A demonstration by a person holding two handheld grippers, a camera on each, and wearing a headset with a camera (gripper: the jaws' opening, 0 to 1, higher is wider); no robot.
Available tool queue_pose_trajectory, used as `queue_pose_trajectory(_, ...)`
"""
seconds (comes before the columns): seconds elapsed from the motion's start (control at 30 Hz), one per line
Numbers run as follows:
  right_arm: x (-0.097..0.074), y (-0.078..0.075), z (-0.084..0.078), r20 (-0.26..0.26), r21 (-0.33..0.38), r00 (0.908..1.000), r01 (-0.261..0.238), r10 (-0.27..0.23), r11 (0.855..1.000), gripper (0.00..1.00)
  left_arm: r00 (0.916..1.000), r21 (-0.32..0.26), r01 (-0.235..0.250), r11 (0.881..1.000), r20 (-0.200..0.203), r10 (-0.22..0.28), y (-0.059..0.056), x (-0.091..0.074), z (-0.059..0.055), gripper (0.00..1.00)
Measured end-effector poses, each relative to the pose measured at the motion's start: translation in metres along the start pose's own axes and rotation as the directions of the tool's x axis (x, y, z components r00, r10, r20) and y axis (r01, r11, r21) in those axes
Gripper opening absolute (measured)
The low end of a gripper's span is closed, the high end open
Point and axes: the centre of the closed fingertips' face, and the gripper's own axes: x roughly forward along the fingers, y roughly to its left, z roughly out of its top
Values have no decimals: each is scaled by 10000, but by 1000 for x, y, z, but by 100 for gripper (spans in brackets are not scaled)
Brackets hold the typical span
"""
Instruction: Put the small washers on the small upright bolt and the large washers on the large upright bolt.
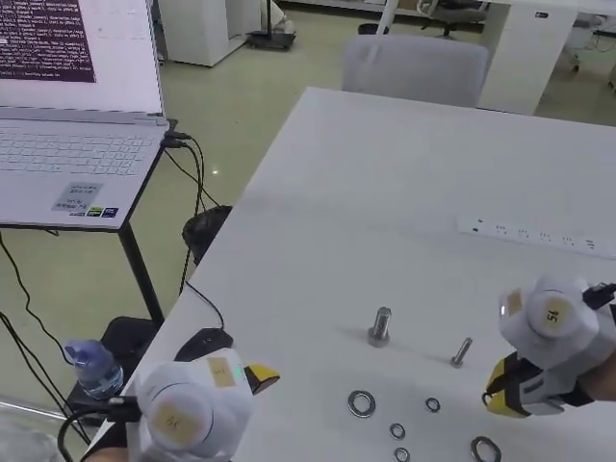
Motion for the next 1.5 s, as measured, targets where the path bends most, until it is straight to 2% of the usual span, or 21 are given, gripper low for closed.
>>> queue_pose_trajectory(0.43, -11, -38, 13, 35, 270, 9991, 422, -423, 9987, 12, 10000, 61, -27, 10000, 76, 27, 5, 1, -1, 91)
queue_pose_trajectory(0.67, -13, -50, 21, 39, 340, 9979, 643, -645, 9974, 12, 10000, 124, -41, 9999, -1, 41, 6, 3, -2, 95)
queue_pose_trajectory(0.83, -11, -57, 24, 61, 317, 9967, 803, -806, 9963, 12, 10000, 182, -56, 9998, -29, 56, 7, 5, -3, 98)
queue_pose_trajectory(1.03, -3, -60, 24, -83, 294, 9972, 748, -746, 9968, 12, 9996, 178, 66, 9998, -265, -61, 6, 6, -8, 96)
queue_pose_trajectory(1.5, 7, -61, 26, -248, 259, 9980, 588, -581, 9979, 12, 9996, 179, 46, 9998, -293, -41, 9, 4, -11, 96)
